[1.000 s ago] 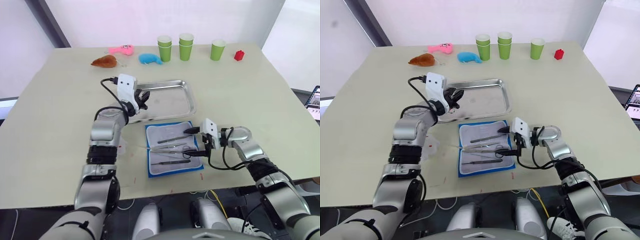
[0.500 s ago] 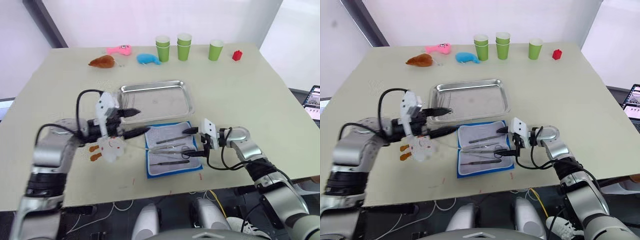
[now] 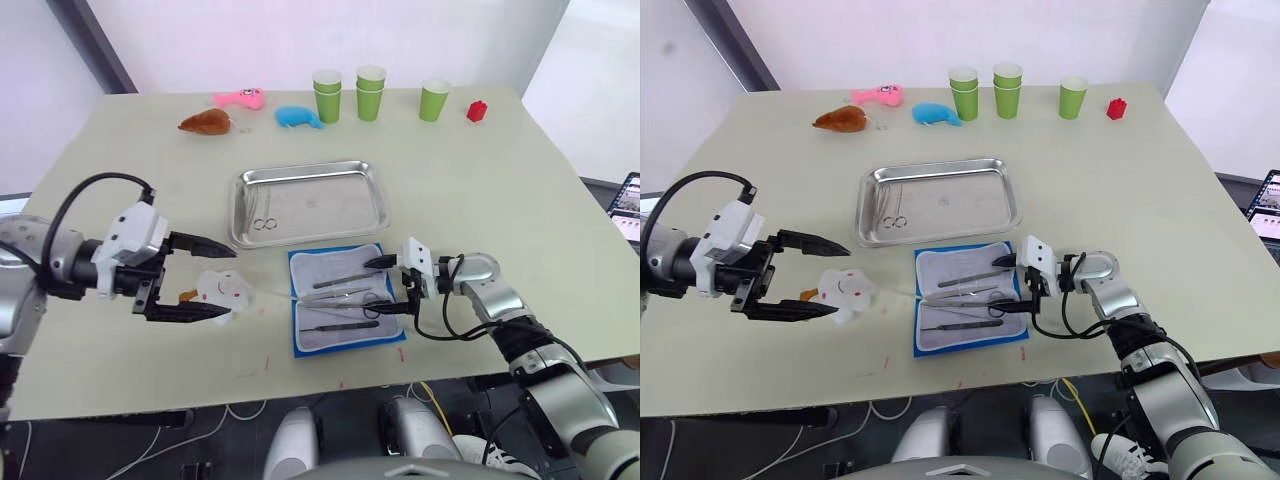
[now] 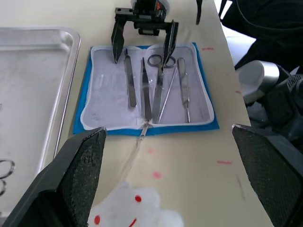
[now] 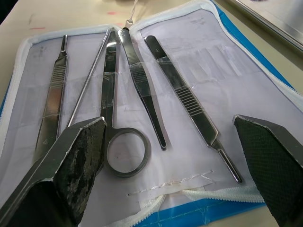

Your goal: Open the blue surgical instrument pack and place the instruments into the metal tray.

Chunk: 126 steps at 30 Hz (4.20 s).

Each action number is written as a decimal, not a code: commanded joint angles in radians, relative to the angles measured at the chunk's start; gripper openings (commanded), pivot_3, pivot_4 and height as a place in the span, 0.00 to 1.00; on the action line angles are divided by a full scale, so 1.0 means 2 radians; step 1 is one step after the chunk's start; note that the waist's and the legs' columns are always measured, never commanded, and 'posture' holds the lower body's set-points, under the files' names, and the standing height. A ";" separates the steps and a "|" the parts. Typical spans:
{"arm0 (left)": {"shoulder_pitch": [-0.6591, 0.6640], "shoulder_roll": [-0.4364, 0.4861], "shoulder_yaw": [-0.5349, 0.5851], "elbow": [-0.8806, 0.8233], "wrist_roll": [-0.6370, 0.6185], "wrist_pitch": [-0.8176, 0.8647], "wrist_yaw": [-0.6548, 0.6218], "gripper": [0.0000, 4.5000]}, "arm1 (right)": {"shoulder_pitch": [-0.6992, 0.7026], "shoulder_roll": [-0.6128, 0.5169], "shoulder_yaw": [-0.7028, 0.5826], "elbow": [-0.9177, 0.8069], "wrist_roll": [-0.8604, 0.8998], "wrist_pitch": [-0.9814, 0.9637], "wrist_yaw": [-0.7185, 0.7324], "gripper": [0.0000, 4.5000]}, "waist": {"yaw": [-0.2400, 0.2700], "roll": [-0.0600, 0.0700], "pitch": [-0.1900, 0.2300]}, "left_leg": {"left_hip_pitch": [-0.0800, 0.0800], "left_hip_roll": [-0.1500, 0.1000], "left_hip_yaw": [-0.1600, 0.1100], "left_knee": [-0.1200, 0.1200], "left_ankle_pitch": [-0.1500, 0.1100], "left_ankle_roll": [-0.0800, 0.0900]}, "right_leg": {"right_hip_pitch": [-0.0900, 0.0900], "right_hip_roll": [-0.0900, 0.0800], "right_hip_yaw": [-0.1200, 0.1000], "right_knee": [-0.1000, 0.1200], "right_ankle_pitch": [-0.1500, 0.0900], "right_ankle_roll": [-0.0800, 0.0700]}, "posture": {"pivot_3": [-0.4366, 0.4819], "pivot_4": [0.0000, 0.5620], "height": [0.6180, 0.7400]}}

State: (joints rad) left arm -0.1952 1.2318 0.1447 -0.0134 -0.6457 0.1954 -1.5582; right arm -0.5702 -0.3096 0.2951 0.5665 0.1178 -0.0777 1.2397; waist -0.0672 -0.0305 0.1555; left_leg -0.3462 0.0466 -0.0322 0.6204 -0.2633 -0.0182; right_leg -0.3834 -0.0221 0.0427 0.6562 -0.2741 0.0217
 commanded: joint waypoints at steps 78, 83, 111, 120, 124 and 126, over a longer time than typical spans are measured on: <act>-0.165 -0.242 -0.178 0.040 0.255 0.044 0.117 0.00 | 0.030 -0.003 0.036 0.073 -0.050 0.032 -0.015 1.00 | 0.000 -0.001 -0.003 | 0.001 -0.002 0.000 0.001 0.000 0.000 | 0.002 0.005 -0.001 0.002 0.001 0.000 | 0.48 0.27 1.00; -0.168 -0.217 -0.174 0.014 0.251 0.076 0.110 0.00 | 0.031 -0.002 0.038 0.073 -0.050 0.032 -0.013 1.00 | -0.001 -0.001 -0.002 | 0.001 -0.002 0.000 0.001 0.000 0.000 | 0.002 0.005 -0.001 0.002 0.001 0.000 | 0.48 0.27 1.00; -0.164 -0.099 -0.147 0.000 0.223 0.062 0.024 0.00 | 0.029 0.005 0.040 0.077 -0.050 0.031 -0.013 1.00 | -0.002 0.000 0.000 | 0.001 -0.002 0.000 0.001 0.000 0.000 | 0.001 0.006 -0.001 0.002 0.000 0.000 | 0.48 0.27 1.00; -0.162 -0.058 -0.123 0.026 0.216 0.017 -0.006 0.00 | 0.029 0.004 0.040 0.075 -0.050 0.032 -0.012 1.00 | -0.001 0.000 0.000 | 0.001 -0.002 0.000 0.001 0.000 0.000 | 0.001 0.006 -0.001 0.002 0.000 -0.001 | 0.48 0.27 1.00; -0.181 -0.065 -0.115 0.059 0.219 0.002 0.013 0.00 | 0.028 0.005 0.041 0.076 -0.051 0.031 -0.012 1.00 | -0.001 0.000 0.000 | 0.001 -0.002 0.000 0.001 0.000 0.000 | 0.001 0.006 -0.001 0.002 0.000 -0.001 | 0.48 0.27 1.00; -0.188 -0.080 -0.105 0.059 0.208 0.028 0.038 0.00 | 0.028 0.005 0.041 0.075 -0.051 0.031 -0.011 1.00 | -0.001 0.000 0.000 | 0.000 -0.002 0.000 0.001 0.000 0.000 | 0.001 0.006 -0.001 0.002 0.000 -0.001 | 0.48 0.27 1.00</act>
State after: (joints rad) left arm -0.5504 1.0800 -0.1092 0.1125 -0.2018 0.2285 -1.5091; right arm -0.5903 -0.2911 0.2978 0.6014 0.1180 -0.0881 1.2373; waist -0.0685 -0.0309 0.1550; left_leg -0.3451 0.0435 -0.0313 0.6221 -0.2630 -0.0176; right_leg -0.3819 -0.0103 0.0410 0.6607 -0.2735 0.0206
